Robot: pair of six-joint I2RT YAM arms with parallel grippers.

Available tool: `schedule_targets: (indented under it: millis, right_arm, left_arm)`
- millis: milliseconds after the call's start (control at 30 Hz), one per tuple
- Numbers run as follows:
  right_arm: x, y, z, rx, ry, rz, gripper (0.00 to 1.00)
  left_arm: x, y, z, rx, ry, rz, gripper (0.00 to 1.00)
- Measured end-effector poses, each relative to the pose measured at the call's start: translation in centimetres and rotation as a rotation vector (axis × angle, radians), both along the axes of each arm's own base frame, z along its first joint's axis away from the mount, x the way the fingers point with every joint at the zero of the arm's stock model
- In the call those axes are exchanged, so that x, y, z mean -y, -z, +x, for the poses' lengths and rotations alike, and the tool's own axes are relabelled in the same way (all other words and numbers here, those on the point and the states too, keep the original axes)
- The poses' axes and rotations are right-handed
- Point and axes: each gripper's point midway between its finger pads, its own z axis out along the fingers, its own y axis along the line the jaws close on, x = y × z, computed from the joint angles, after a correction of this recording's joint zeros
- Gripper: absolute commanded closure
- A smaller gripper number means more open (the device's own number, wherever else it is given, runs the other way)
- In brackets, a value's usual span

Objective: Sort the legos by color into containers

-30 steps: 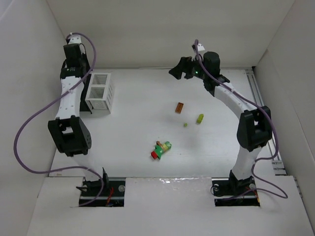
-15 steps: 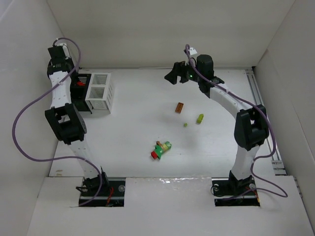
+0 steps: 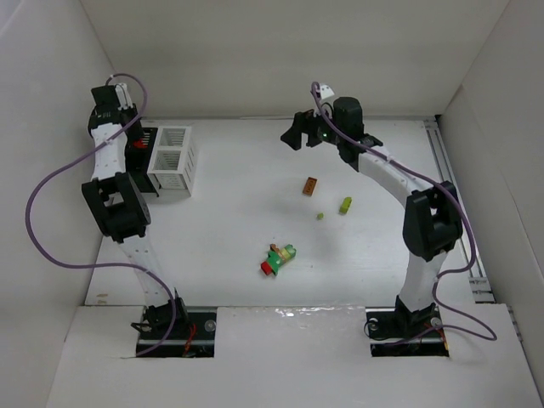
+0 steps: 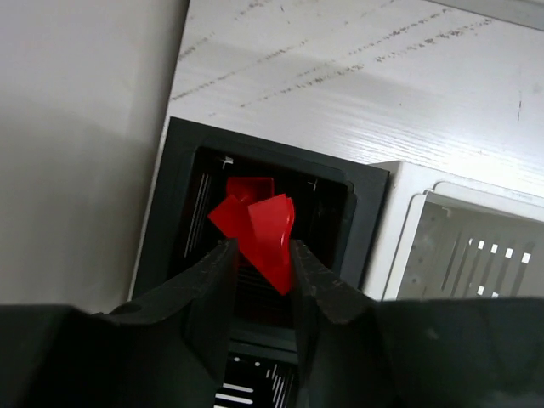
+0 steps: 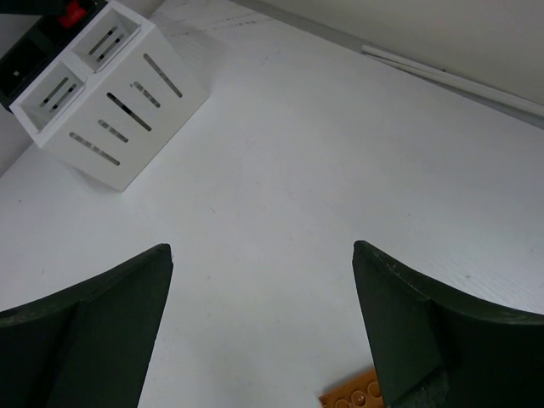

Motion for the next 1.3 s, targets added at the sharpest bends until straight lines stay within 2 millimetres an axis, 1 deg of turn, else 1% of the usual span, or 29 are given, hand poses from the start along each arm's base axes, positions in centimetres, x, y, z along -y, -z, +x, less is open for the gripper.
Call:
schedule_targets:
  millis: [67, 100, 133, 300, 333, 367, 433, 467, 500, 567, 633, 700, 767, 800, 833, 867, 900, 933, 967, 1033, 1100, 1200, 1300]
  right_arm:
    - [0.0, 0.0, 0.0, 0.005, 0.003, -0.006, 0.08]
    - [0.0, 0.0, 0.1, 0.008, 0.004, -0.009, 0.07]
    - [0.1, 0.1, 0.1, 0.009, 0.007, -0.011, 0.07]
    - [0.2, 0.1, 0.2, 0.017, 0.009, -0.021, 0.07]
    - [0.2, 0.2, 0.2, 0.018, 0.008, -0.024, 0.09]
    - [0.2, 0.4, 0.1, 0.019, 0.004, -0.03, 0.09]
    - [0.2, 1.1, -0.5, 0.027, -0.03, -0.055, 0.14]
    - [0.3, 1.6, -1.1, 0.04, -0.062, -0.084, 0.15]
    - [0.3, 2.2, -1.8, 0.045, -0.103, -0.117, 0.15]
    - [0.4, 3.4, -3.6, 0.054, -0.213, -0.189, 0.18]
    - [0.7, 4.5, -5.3, 0.085, -0.326, -0.273, 0.19]
    - [1.4, 6.0, -7.5, 0.11, -0.457, -0.368, 0.16]
    - [2.4, 7.7, -9.9, 0.125, -0.59, -0.469, 0.16]
    - [3.0, 8.5, -11.1, 0.118, -0.651, -0.509, 0.15]
    - [3.4, 9.3, -12.2, 0.127, -0.717, -0.548, 0.15]
    - [3.8, 9.9, -13.3, 0.132, -0.78, -0.582, 0.15]
    - [4.3, 10.5, -14.4, 0.136, -0.841, -0.612, 0.13]
    - [4.7, 11.0, -15.4, 0.145, -0.9, -0.639, 0.12]
    - [5.0, 11.3, -16.2, 0.162, -0.957, -0.662, 0.12]
    - [5.5, 11.9, -17.5, 0.199, -1.051, -0.695, 0.09]
    - [5.8, 12.7, -18.6, 0.247, -1.143, -0.719, 0.09]
    - [6.2, 14.2, -20.8, 0.293, -1.269, -0.735, 0.09]
    - [5.7, 15.3, -22.7, 0.334, -1.371, -0.736, 0.09]
  left_arm:
    - [0.1, 0.5, 0.0, -0.011, 0.006, -0.008, 0.61]
    - [0.2, 0.6, -0.1, -0.015, 0.008, -0.011, 0.5]
    - [0.2, 0.7, -0.1, -0.017, 0.011, -0.011, 0.48]
    - [0.4, 0.5, 0.1, -0.006, 0.017, -0.02, 0.46]
    - [0.5, 0.2, 0.4, 0.015, 0.026, -0.025, 0.46]
    - [0.6, 0.1, 0.3, 0.019, 0.028, -0.028, 0.46]
    - [1.0, -0.8, 0.0, 0.061, 0.048, -0.039, 0.45]
    - [1.2, -1.6, -0.5, 0.079, 0.056, -0.044, 0.45]
    - [1.4, -2.9, -0.7, 0.105, 0.064, -0.044, 0.38]
    - [1.9, -6.9, -1.1, 0.192, 0.084, -0.032, 0.33]
    - [2.4, -12.0, -1.7, 0.305, 0.099, -0.008, 0.28]
    - [3.1, -17.3, -2.9, 0.418, 0.11, 0.014, 0.23]
    - [4.0, -21.5, -4.4, 0.503, 0.13, 0.027, 0.19]
    - [4.6, -23.1, -5.2, 0.535, 0.143, 0.033, 0.15]
    - [5.1, -24.2, -6.2, 0.56, 0.157, 0.038, 0.13]
    - [5.7, -24.8, -7.1, 0.574, 0.17, 0.038, 0.11]
    - [6.2, -24.9, -8.0, 0.58, 0.184, 0.036, 0.08]
    - [6.7, -24.4, -8.9, 0.582, 0.197, 0.032, 0.0]
    - [7.2, -23.7, -9.7, 0.575, 0.21, 0.026, 0.0]
    - [8.1, -20.8, -11.3, 0.532, 0.226, -0.005, 0.0]
    - [8.7, -17.9, -12.5, 0.479, 0.233, -0.039, 0.0]
    - [9.1, -15.1, -13.1, 0.425, 0.237, -0.072, 0.0]
    - [9.2, -14.0, -13.4, 0.405, 0.238, -0.084, 0.0]
